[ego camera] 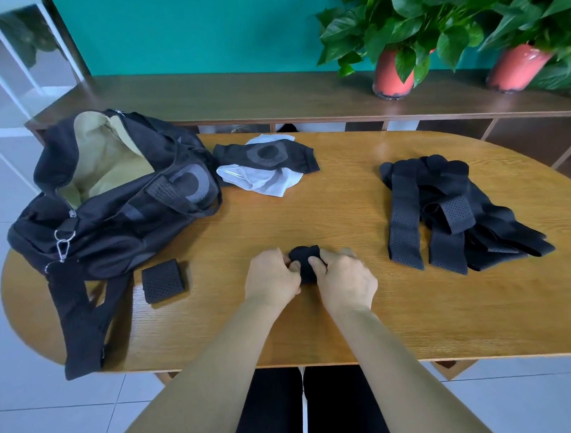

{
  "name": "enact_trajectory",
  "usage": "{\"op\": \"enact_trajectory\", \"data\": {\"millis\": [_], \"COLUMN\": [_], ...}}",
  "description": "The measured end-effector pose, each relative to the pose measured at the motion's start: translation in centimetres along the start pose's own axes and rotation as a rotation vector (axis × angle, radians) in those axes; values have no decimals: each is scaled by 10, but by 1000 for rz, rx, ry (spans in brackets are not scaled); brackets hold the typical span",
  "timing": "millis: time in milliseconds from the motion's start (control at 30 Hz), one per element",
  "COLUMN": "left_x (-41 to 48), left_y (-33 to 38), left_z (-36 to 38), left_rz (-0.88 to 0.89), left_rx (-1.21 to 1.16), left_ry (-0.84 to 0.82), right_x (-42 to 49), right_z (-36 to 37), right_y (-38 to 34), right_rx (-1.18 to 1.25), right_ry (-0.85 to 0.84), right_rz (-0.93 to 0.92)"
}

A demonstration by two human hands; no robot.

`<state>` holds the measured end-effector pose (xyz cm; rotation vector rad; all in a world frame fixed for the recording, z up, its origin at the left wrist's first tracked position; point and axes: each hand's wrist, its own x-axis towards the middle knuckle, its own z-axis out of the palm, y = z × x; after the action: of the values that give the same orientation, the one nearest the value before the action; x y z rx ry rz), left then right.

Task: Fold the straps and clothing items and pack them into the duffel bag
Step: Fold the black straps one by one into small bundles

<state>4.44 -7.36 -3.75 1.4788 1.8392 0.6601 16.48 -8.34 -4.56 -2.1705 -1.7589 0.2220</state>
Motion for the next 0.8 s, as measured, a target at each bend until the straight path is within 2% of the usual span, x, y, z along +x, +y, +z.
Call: {"op": "enact_trajectory", "data": {"millis": [100,200,267,333,400,467,600,800], "left_x": [-6,-14,-13,-14,-16,-18,-19,-24], "left_y": [5,-3,-12,-16,-17,-17,-15,-24], "left_z": [0,2,0,-4,-6,-6,-6,-25], "left_rz": [72,345,500,573,597,579,544,544], "left_rx": [123,310,352,456,547,608,661,696], "left_ry": [75,175,168,115,64,26,-1,47], "right_x": [0,-2,-4,-8,-13,-14,-15,-20], "right_z": [-1,-4,-9,-9,-2,6,5,5], "right_y": [-2,1,7,13,19,24,22,-1], "right_rx": [1,91,257,282,187,92,59,32], "right_ry": [-2,6,27,109,173,179,115,-13], "right_rz": [9,21,32,-96,-305,-402,-367,-336]}}
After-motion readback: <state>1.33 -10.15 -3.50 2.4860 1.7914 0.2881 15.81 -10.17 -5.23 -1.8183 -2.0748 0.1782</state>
